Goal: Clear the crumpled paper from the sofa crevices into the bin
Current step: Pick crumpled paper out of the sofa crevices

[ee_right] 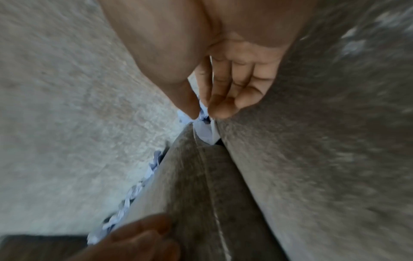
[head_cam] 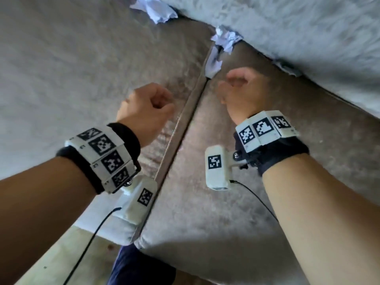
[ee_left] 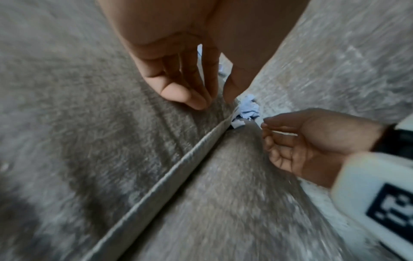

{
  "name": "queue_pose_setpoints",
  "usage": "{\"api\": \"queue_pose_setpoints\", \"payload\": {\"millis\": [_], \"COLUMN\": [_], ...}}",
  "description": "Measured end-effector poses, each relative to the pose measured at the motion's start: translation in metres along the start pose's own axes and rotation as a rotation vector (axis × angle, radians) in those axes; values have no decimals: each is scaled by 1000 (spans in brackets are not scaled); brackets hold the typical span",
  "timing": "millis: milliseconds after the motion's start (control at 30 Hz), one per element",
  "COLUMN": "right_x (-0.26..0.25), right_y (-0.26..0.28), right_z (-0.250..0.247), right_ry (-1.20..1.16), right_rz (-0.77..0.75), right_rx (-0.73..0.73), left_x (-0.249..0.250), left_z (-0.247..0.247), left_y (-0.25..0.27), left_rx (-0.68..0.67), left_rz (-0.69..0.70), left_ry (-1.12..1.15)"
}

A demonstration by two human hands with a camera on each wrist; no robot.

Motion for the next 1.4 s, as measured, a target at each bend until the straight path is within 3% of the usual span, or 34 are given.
{"api": "queue_pose_setpoints", "payload": {"millis": [133, 267, 367, 633, 833, 967, 1167, 1400], "right_x": [21, 67, 86, 64, 64, 65, 85, 76], "right_y": [-15, -39, -62, -78, -91, -98, -92, -80], "right_z": [-32, -77, -82, -98, -99, -96, -99, -109], "right_ry": [-39, -3, 62, 178, 228, 146, -105, -159], "right_rz": [130, 143, 115, 60, 24, 4, 117, 28], "right_rx": [204, 314, 267, 220, 186, 150, 101, 97], "left_x": [10, 24, 25, 48, 83, 88, 84, 79], "left_z": [10, 30, 43, 62, 67, 77, 81, 78], "left_y": [-10, -19, -25, -33, -52, -64, -69, -70], "left_rx": [-79, -84, -58, -18, 122, 120, 165, 225], "left_rz": [14, 18, 6, 6, 77, 103, 84, 12], "left_ry": [44, 77, 108, 136, 72, 1, -101, -97]}}
Point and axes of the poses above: each hand's wrist, its own y-axis away from the middle knuckle, its own z-axis out of the palm, x = y × z, the point moved 9 cm from there along -y, towards the middle knuckle, and after that the axes turned 1 degree about z, right-handed, at the moved point
